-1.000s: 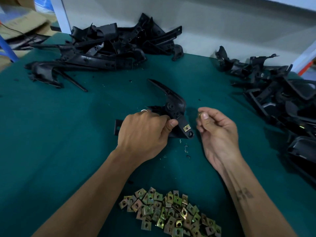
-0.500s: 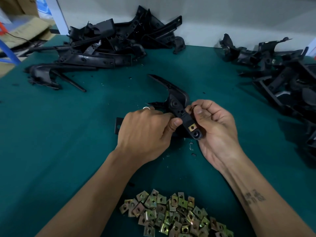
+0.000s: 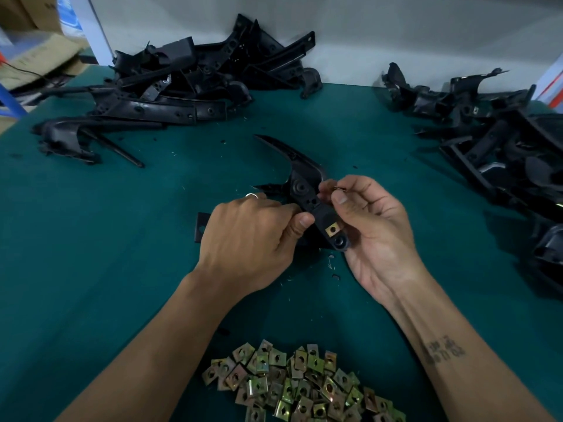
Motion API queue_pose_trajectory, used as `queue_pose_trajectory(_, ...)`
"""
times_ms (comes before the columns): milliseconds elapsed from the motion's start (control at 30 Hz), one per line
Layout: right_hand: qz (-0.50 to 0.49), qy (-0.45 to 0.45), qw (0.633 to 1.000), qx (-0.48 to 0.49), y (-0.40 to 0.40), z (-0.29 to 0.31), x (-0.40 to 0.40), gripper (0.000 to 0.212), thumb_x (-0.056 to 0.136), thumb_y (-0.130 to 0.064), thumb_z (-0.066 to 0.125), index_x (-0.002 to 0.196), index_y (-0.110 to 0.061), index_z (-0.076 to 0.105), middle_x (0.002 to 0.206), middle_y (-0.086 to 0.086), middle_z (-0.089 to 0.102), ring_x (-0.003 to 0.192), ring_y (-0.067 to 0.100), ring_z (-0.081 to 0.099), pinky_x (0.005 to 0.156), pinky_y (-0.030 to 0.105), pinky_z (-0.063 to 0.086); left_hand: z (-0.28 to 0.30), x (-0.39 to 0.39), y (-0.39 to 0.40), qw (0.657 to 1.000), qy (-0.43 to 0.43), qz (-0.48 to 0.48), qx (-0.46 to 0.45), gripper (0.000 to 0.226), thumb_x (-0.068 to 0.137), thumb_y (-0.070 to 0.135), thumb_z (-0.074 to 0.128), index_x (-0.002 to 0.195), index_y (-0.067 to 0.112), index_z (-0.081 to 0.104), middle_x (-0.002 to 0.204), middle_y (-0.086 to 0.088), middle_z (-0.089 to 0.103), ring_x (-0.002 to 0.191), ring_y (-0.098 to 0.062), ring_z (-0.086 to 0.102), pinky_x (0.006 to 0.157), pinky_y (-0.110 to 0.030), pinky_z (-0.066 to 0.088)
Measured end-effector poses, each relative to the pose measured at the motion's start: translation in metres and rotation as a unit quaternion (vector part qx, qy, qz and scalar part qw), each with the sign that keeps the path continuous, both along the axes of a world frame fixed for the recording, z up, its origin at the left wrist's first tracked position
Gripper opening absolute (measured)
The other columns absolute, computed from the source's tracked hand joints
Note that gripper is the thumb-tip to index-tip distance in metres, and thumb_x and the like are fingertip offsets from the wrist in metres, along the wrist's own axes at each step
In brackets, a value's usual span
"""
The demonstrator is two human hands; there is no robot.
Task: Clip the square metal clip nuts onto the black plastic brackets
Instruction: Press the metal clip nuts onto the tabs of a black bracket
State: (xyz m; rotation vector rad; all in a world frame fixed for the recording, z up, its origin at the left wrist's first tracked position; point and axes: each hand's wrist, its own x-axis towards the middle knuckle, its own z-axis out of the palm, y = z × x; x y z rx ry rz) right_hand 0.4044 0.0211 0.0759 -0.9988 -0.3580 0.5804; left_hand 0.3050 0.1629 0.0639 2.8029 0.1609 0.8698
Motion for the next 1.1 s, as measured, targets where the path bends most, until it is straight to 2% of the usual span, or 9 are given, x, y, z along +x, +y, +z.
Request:
queue_pose_trajectory(67,-0.001,-0.006,1.000,-0.002,-0.001,0.000,0.001,0.013,0.083,-0.004,0.067,0.094,-0.008,0.064,0.093,0.009,0.070,0.089,0.017,0.067,0.081,0.033,0.059,0.000,0.000,0.000,1.000,0.000,0.000,-0.003,0.045,0.103,0.050,0.028,0.066,0.027,0.034,0.057,0.005,0.052,0.057,-0.025,0.053,0.048,-0.029,0.024)
queue_pose_trajectory(167,-0.019,-0.015,1.000,-0.017,-0.002,0.000,0.001,0.008,0.083,-0.008,0.071,0.090,-0.011,0.069,0.078,0.002,0.068,0.073,0.011,0.064,0.066,0.026,0.058,0.000,0.000,0.000,1.000,0.000,-0.002,-0.001,0.046,0.104,0.050,0.027,0.065,0.026,0.033,0.056,0.005,0.051,0.056,-0.025,0.052,0.047,-0.028,0.024)
queue_pose_trajectory(267,-0.031,-0.012,0.999,-0.032,-0.004,0.001,0.000,0.010,0.080,-0.007,0.073,0.090,-0.007,0.071,0.073,0.005,0.068,0.068,0.011,0.064,0.057,0.024,0.056,0.000,-0.001,0.000,1.000,-0.005,-0.005,0.004,0.046,0.103,0.050,0.027,0.065,0.026,0.032,0.055,0.004,0.050,0.054,-0.025,0.050,0.048,-0.027,0.022)
queue_pose_trajectory(400,-0.043,-0.035,0.998,-0.034,-0.007,0.002,0.001,0.006,0.078,-0.010,0.074,0.085,-0.009,0.074,0.079,0.012,0.072,0.073,0.017,0.068,0.062,0.025,0.056,0.000,-0.001,0.000,1.000,-0.007,-0.008,0.004,0.044,0.103,0.050,0.028,0.065,0.027,0.031,0.055,0.005,0.049,0.054,-0.026,0.051,0.046,-0.027,0.024)
queue_pose_trajectory(533,-0.059,-0.130,0.986,-0.084,-0.007,0.000,-0.002,0.014,0.084,-0.011,0.075,0.092,-0.021,0.078,0.083,0.006,0.075,0.081,0.018,0.071,0.073,0.030,0.058,0.002,-0.001,-0.001,1.000,-0.004,-0.008,0.002,0.044,0.103,0.051,0.026,0.066,0.028,0.031,0.057,0.005,0.051,0.056,-0.027,0.053,0.047,-0.028,0.025)
queue_pose_trajectory(667,-0.088,-0.165,0.980,-0.073,-0.003,0.001,-0.008,0.014,0.077,-0.013,0.082,0.087,-0.023,0.079,0.083,0.004,0.077,0.079,0.014,0.072,0.072,0.023,0.057,0.001,-0.001,0.000,1.000,0.014,0.000,0.003,0.049,0.103,0.051,0.026,0.065,0.024,0.043,0.062,0.004,0.057,0.061,-0.027,0.055,0.048,-0.029,0.029)
queue_pose_trajectory(733,-0.101,-0.159,0.980,-0.066,-0.002,0.001,-0.009,0.013,0.074,-0.012,0.083,0.085,-0.019,0.081,0.083,0.005,0.077,0.079,0.014,0.073,0.074,0.023,0.057,0.001,-0.001,-0.001,1.000,0.016,-0.001,0.004,0.052,0.103,0.050,0.026,0.066,0.022,0.049,0.062,0.004,0.058,0.061,-0.027,0.056,0.049,-0.029,0.028)
queue_pose_trajectory(933,-0.094,-0.113,0.988,-0.054,-0.001,0.002,-0.010,0.016,0.076,-0.008,0.074,0.086,-0.016,0.083,0.084,0.005,0.078,0.083,0.012,0.073,0.077,0.021,0.057,0.001,-0.001,-0.001,1.000,0.014,0.001,0.008,0.049,0.103,0.049,0.027,0.065,0.023,0.042,0.060,0.005,0.055,0.060,-0.026,0.055,0.050,-0.030,0.022)
queue_pose_trajectory(1100,-0.095,-0.096,0.989,-0.052,0.001,0.004,-0.013,0.020,0.071,-0.009,0.080,0.091,-0.014,0.079,0.083,0.006,0.076,0.081,0.015,0.072,0.077,0.024,0.059,0.001,-0.001,-0.001,1.000,0.018,0.006,0.012,0.053,0.103,0.050,0.027,0.065,0.020,0.048,0.062,0.003,0.057,0.061,-0.027,0.056,0.049,-0.030,0.026)
